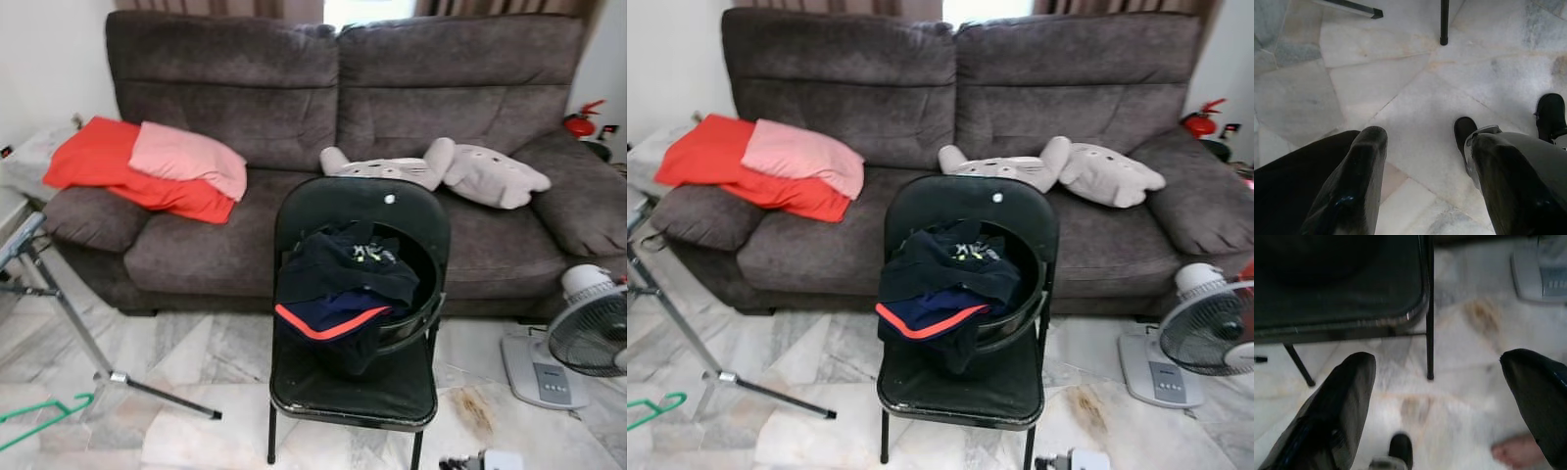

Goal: Hang hanger

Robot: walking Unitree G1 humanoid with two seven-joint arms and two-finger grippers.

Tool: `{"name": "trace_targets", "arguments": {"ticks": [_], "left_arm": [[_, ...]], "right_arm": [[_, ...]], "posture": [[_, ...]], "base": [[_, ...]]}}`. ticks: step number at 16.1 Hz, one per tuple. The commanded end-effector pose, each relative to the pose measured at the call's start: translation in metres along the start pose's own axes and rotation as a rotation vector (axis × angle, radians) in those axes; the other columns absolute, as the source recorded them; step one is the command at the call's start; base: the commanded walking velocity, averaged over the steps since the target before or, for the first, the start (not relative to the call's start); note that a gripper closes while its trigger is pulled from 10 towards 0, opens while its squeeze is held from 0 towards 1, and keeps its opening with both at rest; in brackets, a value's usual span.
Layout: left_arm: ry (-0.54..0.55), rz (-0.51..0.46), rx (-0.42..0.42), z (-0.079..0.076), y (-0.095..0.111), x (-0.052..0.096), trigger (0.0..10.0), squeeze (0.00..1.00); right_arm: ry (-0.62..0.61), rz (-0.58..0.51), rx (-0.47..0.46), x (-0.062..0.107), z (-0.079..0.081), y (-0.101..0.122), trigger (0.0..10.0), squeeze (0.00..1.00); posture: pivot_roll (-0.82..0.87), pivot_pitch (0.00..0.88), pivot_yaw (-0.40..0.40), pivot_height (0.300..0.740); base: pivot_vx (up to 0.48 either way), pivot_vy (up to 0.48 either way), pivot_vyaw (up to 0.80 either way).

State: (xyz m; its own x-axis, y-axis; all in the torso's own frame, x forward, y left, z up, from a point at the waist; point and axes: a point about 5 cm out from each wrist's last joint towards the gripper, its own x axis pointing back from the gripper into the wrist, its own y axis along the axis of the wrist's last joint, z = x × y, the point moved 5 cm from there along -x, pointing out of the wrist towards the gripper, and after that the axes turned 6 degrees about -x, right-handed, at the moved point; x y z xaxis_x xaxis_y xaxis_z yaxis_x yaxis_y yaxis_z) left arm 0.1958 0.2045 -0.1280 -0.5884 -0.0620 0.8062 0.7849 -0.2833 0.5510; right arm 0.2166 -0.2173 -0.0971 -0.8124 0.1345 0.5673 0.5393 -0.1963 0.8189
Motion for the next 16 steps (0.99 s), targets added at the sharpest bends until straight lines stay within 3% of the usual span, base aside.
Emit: {"name": "trace_targets", "arguments": {"ticks": [1,3,4,5,7,8,10,12,13,14,15,16], "left_arm": [[-0.005,0.036,-0.003,-0.002,-0.01,0.002,10.0,0.0],[-0.007,0.039,-0.005,-0.003,-0.012,0.002,10.0,0.0],[-0.008,0.04,-0.007,-0.003,-0.012,0.002,10.0,0.0],[-0.009,0.041,-0.009,-0.003,-0.013,0.002,10.0,0.0],[-0.009,0.042,-0.011,-0.003,-0.013,0.002,10.0,0.0],[-0.009,0.042,-0.012,-0.003,-0.013,0.002,10.0,0.0],[-0.008,0.041,-0.015,-0.002,-0.013,0.002,10.0,0.0],[-0.007,0.039,-0.014,-0.002,-0.012,0.002,10.0,0.0],[-0.008,0.039,-0.015,-0.002,-0.011,0.002,10.0,0.0],[-0.009,0.04,-0.016,-0.002,-0.011,0.002,10.0,0.0],[-0.01,0.04,-0.017,-0.003,-0.011,0.002,10.0,0.0],[-0.011,0.041,-0.017,-0.003,-0.011,0.002,10.0,0.0]], "right_arm": [[0.012,-0.047,0.03,0.002,0.001,0.005,10.0,0.0],[0.026,-0.111,0.086,0.003,0.002,0.014,10.0,0.0],[0.064,-0.337,0.167,-0.004,0.015,0.078,10.0,0.0],[0.112,-0.489,0.173,0.006,0.028,0.123,10.0,0.0],[0.185,-0.788,0.242,0.031,0.044,0.166,10.0,0.0],[0.205,-0.845,0.258,0.039,0.052,0.183,10.0,0.0],[0.261,-0.863,0.298,0.037,0.072,0.206,10.0,0.0],[0.334,-0.771,0.386,0.024,0.088,0.211,10.0,0.0],[0.322,-0.705,0.465,0.014,0.087,0.207,10.0,0.0],[0.328,-0.694,0.479,0.011,0.088,0.209,10.0,0.38],[0.314,-0.674,0.513,0.006,0.087,0.212,10.0,1.0],[0.289,-0.642,0.583,-0.001,0.086,0.215,10.0,1.0]], "posture": [[0.04,0.054,-0.006,0.74],[0.03,0.058,-0.008,0.74],[0.03,0.056,-0.009,0.74],[0.03,0.055,-0.01,0.74],[0.03,0.048,-0.009,0.74],[0.03,0.047,-0.009,0.74],[0.03,0.037,-0.007,0.74],[0.04,0.019,-0.006,0.74],[0.04,0.015,-0.004,0.74],[0.04,0.015,-0.004,0.74],[0.04,0.008,-0.002,0.74],[0.04,0.005,-0.002,0.74]], "base": [[0.0,0.0,0.0],[0.0,0.0,0.0],[0.0,0.0,0.0],[0.0,0.0,0.0],[0.0,0.0,0.0],[0.0,0.0,0.0],[0.0,0.0,0.0],[0.0,0.0,0.0],[0.0,0.0,0.0],[0.0,0.0,0.0],[0.0,0.0,0.0],[0.0,0.0,0.0]]}}
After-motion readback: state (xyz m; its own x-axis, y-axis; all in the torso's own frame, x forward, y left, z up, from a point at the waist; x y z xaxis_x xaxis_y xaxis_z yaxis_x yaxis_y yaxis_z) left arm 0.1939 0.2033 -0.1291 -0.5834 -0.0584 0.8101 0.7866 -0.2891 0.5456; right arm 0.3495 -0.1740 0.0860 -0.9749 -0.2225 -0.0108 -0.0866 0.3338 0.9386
